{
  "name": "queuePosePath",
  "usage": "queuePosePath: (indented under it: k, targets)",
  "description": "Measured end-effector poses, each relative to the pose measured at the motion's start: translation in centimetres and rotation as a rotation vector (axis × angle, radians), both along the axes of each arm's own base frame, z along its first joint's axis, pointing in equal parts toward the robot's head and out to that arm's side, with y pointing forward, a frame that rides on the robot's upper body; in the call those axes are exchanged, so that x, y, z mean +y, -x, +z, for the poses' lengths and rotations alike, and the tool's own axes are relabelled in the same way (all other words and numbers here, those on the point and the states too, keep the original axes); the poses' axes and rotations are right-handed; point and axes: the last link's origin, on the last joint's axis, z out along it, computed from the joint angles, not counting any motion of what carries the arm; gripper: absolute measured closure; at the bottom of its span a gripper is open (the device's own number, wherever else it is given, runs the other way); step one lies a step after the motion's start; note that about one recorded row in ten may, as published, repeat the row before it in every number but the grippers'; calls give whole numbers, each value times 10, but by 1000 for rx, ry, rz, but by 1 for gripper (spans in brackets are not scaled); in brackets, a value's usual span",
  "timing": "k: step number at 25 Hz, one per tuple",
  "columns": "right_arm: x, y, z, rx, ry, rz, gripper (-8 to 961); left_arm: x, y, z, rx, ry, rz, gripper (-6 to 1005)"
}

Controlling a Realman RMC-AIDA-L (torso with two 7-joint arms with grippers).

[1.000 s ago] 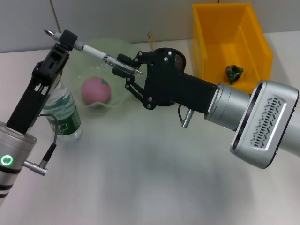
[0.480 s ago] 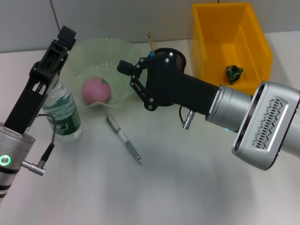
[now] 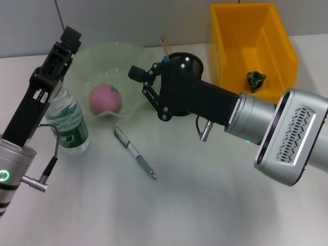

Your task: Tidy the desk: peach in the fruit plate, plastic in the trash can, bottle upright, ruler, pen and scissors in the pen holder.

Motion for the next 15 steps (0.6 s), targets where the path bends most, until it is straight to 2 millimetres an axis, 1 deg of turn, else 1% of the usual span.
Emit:
queuePosePath:
  k: [9,12,15]
  targets:
    - [-1,1,-1,10,12,-2,941,0,0,5,22,-32,-26,457]
    - [-5,0,0,26,22,-5,937,-4,-2,7,55,-73,-71,444]
    - [-6,0,1,43,43,-13,900,-6,-4,10,78,-99,-102,432]
